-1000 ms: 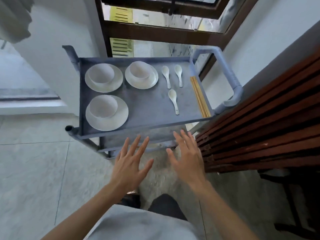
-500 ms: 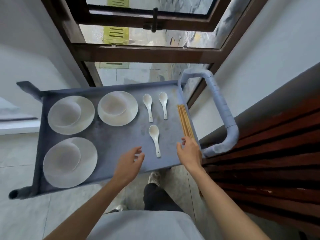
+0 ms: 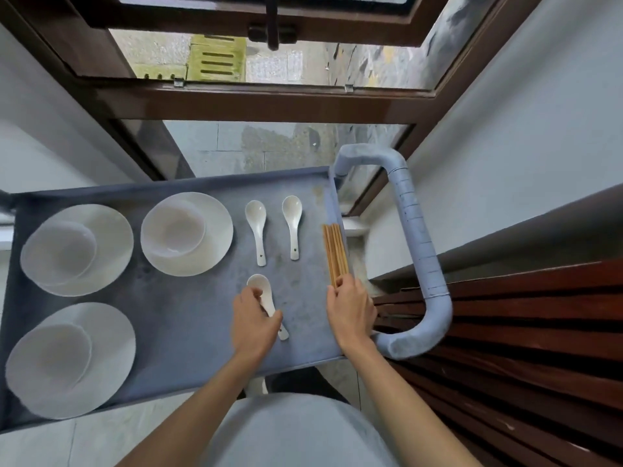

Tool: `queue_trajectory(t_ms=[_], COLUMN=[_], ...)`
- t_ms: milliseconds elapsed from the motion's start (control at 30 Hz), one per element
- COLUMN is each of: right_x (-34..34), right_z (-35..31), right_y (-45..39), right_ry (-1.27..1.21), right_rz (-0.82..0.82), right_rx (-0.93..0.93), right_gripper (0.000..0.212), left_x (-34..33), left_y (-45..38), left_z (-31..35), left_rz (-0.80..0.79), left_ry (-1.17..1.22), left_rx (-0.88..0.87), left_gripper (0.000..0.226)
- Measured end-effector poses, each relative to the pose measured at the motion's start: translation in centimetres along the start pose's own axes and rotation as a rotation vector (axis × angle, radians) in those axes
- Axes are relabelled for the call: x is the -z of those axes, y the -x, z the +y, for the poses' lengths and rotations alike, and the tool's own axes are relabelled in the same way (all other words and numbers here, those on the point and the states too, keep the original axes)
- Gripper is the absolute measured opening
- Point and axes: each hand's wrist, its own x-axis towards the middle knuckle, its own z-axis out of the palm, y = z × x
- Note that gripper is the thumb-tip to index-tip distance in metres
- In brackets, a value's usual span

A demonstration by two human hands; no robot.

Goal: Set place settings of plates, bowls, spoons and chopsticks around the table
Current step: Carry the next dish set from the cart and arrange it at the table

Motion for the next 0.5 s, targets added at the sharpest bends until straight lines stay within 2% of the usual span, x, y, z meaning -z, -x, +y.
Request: queue_trajectory(t_ms=[100,233,500], right_x=[-0.3,-0.6,-0.3], right_z=[-0.3,-0.4,-1.4], right_y=[0.2,0.3,-0.8], right_ry=[0.045,0.068,0.142], right_rz=[0.009,-0.016,-0.076], right_rx=[-0.002,0.001,-0.014], right_gripper=[0.019,0.021,0.024], left_x=[-0.1,0.0,0.8], left_y=[-0.4,-0.5,-0.2], left_z=[-0.1,-0.6,-2.1], left_rz=[0.051,0.096,-0.026], left_ry=[0.023,0.106,0.487], left_rx=[0.042,0.016,0.188], left_gripper=[0.049,0.051,0.059])
